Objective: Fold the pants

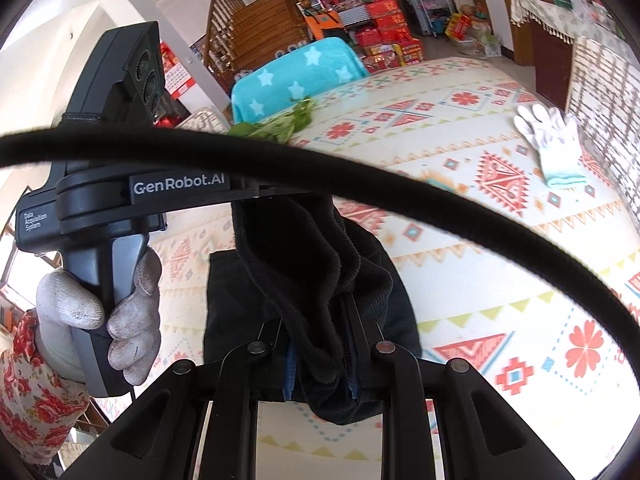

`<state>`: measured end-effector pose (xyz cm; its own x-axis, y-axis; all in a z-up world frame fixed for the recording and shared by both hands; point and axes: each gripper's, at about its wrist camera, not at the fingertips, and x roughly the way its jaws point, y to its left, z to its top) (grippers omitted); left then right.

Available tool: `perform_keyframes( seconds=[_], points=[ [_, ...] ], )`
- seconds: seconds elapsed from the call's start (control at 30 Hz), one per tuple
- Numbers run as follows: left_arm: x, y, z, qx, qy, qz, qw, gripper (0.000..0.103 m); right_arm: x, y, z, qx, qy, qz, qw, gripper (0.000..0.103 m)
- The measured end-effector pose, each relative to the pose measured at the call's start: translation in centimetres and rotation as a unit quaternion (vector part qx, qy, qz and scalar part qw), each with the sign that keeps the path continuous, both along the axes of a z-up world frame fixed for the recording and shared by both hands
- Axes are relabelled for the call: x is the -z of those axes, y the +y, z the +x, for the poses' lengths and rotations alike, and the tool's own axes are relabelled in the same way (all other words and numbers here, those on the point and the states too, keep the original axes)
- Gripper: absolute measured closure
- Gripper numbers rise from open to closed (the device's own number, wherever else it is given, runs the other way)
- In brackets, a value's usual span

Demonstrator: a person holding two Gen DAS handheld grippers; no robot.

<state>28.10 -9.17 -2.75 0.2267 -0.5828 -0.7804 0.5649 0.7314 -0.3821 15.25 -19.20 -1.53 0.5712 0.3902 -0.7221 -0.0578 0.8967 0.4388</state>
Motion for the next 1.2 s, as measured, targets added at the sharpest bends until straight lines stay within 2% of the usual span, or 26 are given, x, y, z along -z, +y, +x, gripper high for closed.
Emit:
perform_keyframes(
  seconds=[0.17, 0.2, 0.27, 0.43, 0.63, 0.67, 0.73, 0.8, 0.9, 0.97, 1.03, 1.07, 1.1, 1.13, 1.17, 1.2],
  points=[
    [0.2, 3.1, 0.2, -0.015, 0.006, -0.007, 0.9998, 0.086, 0.0, 2.4, 0.6, -0.015, -0.002, -0.002, 1.0, 0.082],
    [0.2, 3.7, 0.2, -0.018, 0.007, -0.011, 0.9998, 0.088, 0.0, 2.9, 0.8, -0.017, -0.002, -0.003, 1.0, 0.082],
    [0.0, 4.7, 0.3, -0.022, 0.01, -0.02, 0.9995, 0.103, 0.2, 3.6, 1.0, -0.024, -0.001, -0.005, 1.0, 0.082],
    [-0.7, 7.5, 0.5, -0.037, 0.01, -0.037, 0.9986, 0.103, 1.2, 6.2, 2.3, -0.039, 0.015, -0.004, 0.999, 0.082],
    [0.5, 9.8, 0.5, -0.056, 0.027, -0.045, 0.997, 0.103, 1.8, 8.3, 3.5, -0.049, 0.021, -0.013, 0.998, 0.082],
    [0.7, 10.2, 0.5, -0.061, 0.034, -0.052, 0.9962, 0.101, 2.0, 8.5, 3.6, -0.049, 0.023, -0.016, 0.998, 0.082],
    [1.1, 10.8, 0.6, -0.069, 0.05, -0.071, 0.9938, 0.087, 2.3, 8.7, 3.6, -0.047, 0.025, -0.019, 0.998, 0.082],
    [1.3, 10.8, 0.4, -0.073, 0.053, -0.083, 0.9924, 0.059, 2.8, 8.8, 3.7, -0.045, 0.027, -0.022, 0.998, 0.082],
    [1.6, 9.9, 0.1, -0.059, 0.057, -0.085, 0.993, 0.056, 2.9, 9.5, 2.8, -0.043, 0.026, -0.025, 0.998, 0.082],
    [2.1, 8.9, 0.0, -0.053, 0.061, -0.073, 0.994, 0.054, 3.0, 9.8, 2.8, -0.046, 0.023, -0.03, 0.998, 0.082],
    [2.5, 8.0, -0.2, -0.049, 0.056, -0.055, 0.9957, 0.054, 3.0, 9.9, 2.5, -0.048, 0.021, -0.037, 0.998, 0.079],
    [2.7, 7.6, -0.2, -0.046, 0.055, -0.046, 0.9964, 0.061, 3.0, 9.8, 2.3, -0.048, 0.019, -0.042, 0.998, 0.079],
    [2.9, 7.3, -0.1, -0.045, 0.057, -0.04, 0.9966, 0.075, 2.9, 9.8, 2.1, -0.048, 0.018, -0.044, 0.998, 0.079],
    [3.1, 7.2, -0.1, -0.043, 0.063, -0.039, 0.9963, 0.08, 2.6, 9.5, 1.6, -0.049, 0.015, -0.049, 0.997, 0.078],
    [3.3, 7.2, 0.0, -0.042, 0.071, -0.043, 0.9957, 0.08, 2.3, 9.3, 1.2, -0.049, 0.01, -0.053, 0.997, 0.078],
    [3.4, 7.2, 0.1, -0.042, 0.075, -0.045, 0.9953, 0.08, 2.0, 8.9, 0.6, -0.048, 0.003, -0.057, 0.997, 0.072]
  ],
)
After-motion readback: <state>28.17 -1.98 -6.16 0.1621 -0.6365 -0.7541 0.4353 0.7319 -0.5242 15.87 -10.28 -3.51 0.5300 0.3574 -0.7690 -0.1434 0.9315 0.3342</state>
